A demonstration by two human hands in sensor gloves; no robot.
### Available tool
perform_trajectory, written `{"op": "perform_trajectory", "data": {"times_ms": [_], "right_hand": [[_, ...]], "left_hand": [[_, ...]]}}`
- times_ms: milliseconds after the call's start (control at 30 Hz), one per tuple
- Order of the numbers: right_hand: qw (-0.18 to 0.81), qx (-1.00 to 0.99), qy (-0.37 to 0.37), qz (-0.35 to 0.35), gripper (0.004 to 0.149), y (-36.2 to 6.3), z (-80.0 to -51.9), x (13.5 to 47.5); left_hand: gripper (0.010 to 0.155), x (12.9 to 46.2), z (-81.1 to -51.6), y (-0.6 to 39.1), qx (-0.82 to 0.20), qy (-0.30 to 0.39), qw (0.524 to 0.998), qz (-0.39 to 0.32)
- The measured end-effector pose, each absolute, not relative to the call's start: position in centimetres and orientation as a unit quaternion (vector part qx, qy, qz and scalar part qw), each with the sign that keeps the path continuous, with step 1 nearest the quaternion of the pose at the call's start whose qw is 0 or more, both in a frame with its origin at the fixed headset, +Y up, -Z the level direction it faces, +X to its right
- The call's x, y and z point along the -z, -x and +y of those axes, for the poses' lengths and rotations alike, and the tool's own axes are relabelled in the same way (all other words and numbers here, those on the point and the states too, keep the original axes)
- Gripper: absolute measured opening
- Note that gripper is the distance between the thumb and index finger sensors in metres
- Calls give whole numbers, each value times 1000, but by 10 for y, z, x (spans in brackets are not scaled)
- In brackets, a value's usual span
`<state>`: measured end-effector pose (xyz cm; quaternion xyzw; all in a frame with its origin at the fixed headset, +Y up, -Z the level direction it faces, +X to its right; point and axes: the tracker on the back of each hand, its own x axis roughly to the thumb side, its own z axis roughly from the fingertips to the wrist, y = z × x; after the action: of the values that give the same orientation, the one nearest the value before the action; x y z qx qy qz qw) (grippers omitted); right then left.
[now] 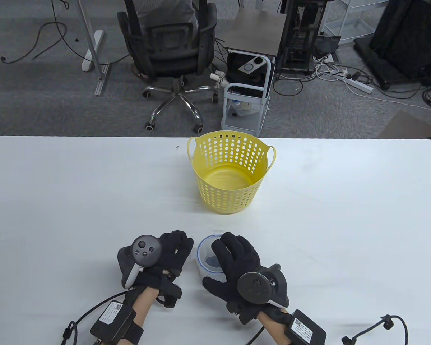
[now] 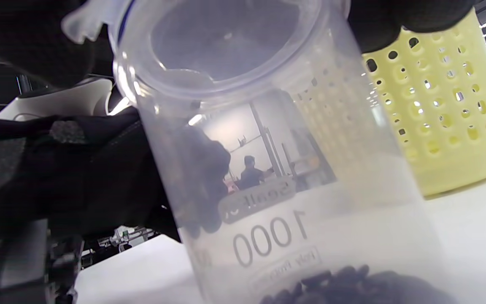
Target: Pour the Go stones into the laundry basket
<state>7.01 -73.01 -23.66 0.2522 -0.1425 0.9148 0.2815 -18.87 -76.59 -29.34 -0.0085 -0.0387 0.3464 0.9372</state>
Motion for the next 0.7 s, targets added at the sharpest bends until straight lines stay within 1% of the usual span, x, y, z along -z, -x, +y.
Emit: {"op": "perform_trajectory", "data": {"times_ms": [200,333,533,700], "right_hand": [[308,-906,-244,-160,91,-77,-724,236],[348,-895,-219,-172,91,-92,-717,240],[370,-896,-154,-189,90,-131,-713,252],[362,-911,-75,-181,89,-170,-721,269]], "left_hand": [[74,293,-766,191,-353,4,935,-34],[74,293,-766,193,-353,-1,935,-32],[74,291,-768,195,-354,4,935,-27],[74,291,-772,196,-352,13,936,-22]]}}
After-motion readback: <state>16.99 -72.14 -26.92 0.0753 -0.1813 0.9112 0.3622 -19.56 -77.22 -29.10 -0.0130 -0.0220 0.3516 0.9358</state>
